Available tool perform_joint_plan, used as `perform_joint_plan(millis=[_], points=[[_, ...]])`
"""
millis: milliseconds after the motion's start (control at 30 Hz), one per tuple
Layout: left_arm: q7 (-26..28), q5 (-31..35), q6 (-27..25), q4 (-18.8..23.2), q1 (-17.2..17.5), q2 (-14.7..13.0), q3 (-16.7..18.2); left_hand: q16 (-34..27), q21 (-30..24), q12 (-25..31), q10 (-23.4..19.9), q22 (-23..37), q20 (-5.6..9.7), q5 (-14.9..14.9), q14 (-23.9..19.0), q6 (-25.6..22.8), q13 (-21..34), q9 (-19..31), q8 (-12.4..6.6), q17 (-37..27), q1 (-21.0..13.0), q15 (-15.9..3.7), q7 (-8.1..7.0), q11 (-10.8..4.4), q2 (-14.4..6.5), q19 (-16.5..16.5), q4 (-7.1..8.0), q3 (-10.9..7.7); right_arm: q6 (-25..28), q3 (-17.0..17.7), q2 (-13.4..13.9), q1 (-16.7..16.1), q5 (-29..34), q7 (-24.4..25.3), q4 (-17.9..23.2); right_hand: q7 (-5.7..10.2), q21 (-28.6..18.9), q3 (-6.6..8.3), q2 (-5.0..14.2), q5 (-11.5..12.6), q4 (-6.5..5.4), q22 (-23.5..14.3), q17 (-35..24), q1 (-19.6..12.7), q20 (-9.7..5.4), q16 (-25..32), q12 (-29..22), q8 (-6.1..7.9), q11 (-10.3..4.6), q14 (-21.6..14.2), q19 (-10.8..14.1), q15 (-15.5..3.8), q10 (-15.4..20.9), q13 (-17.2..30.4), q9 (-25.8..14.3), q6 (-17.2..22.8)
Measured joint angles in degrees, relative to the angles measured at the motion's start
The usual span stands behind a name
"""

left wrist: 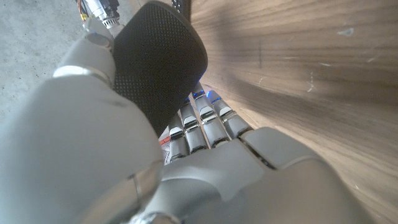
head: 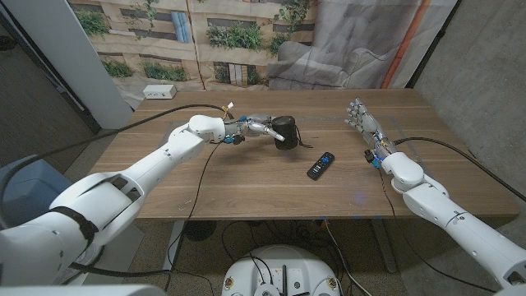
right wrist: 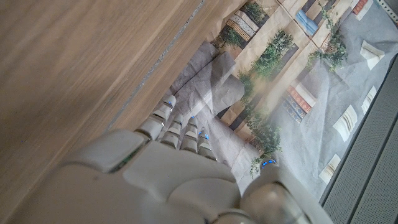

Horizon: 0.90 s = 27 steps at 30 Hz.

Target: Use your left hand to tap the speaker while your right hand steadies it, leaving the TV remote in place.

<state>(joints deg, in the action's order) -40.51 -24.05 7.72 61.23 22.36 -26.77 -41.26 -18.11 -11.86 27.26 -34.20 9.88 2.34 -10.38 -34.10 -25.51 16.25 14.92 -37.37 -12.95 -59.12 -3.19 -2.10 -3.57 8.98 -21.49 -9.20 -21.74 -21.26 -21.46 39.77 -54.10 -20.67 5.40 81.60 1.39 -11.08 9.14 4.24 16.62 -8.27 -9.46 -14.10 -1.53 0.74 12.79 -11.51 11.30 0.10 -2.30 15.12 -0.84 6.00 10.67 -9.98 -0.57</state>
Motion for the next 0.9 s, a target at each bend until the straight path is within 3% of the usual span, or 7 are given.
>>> perform_joint_plan(millis=[500, 567, 900], points=[[-6.0, -5.3, -3.9, -4.7, -1.8, 3.9, 0.6, -0.8, -0.2, 0.2, -0.9, 0.0, 0.11, -0.2, -1.8, -1.0, 0.0, 0.0, 0.00, -0.2, 0.0, -0.11, 1.02, 0.94, 0.0, -1.3, -0.47, 0.79, -6.6, 0.6, 2.4, -1.8, 7.5, 2.1, -0.4, -0.16, 0.0, -1.02, -0.04, 0.0, 0.52, 0.1, 0.3, 0.0, 0.08, 0.5, -0.2, 0.00, 0.71, -1.8, 1.9, 0.00, 1.7, 0.1, 0.0, 1.6], [-6.4, -5.6, -4.0, -4.9, -1.9, 4.2, 0.6, -1.0, -0.2, 0.2, -1.3, 0.0, 0.19, -0.2, -2.0, -1.3, 0.0, 0.0, 0.00, -0.2, 0.0, -0.34, 1.33, 1.31, 0.0, -1.5, -0.39, 1.02, -7.6, 0.6, 2.5, -2.0, 8.5, 2.5, -0.5, -0.07, 0.0, -1.26, -1.30, 0.0, 0.76, 0.1, 0.3, 0.1, 0.25, 0.5, -0.2, 0.00, 0.51, -2.0, 2.1, 0.14, 1.9, 0.1, 0.0, 1.7], [-11.8, -7.4, -4.2, -12.2, -4.7, 8.1, 0.6, -1.4, -0.7, 0.2, -1.7, 0.1, 0.24, -0.2, -2.6, -1.6, 0.0, 0.0, 0.00, -0.3, 0.0, -0.32, 1.63, 1.74, 0.0, -2.9, -0.25, 1.77, -12.1, 1.1, 3.2, -2.5, 12.3, 3.3, -1.9, -0.07, 0.0, -1.73, -2.12, 0.0, 1.24, 0.1, 0.5, -0.8, -0.12, 0.5, -0.2, 0.00, 0.82, -2.4, 2.5, 0.12, 2.2, 0.1, 0.0, 1.7]])
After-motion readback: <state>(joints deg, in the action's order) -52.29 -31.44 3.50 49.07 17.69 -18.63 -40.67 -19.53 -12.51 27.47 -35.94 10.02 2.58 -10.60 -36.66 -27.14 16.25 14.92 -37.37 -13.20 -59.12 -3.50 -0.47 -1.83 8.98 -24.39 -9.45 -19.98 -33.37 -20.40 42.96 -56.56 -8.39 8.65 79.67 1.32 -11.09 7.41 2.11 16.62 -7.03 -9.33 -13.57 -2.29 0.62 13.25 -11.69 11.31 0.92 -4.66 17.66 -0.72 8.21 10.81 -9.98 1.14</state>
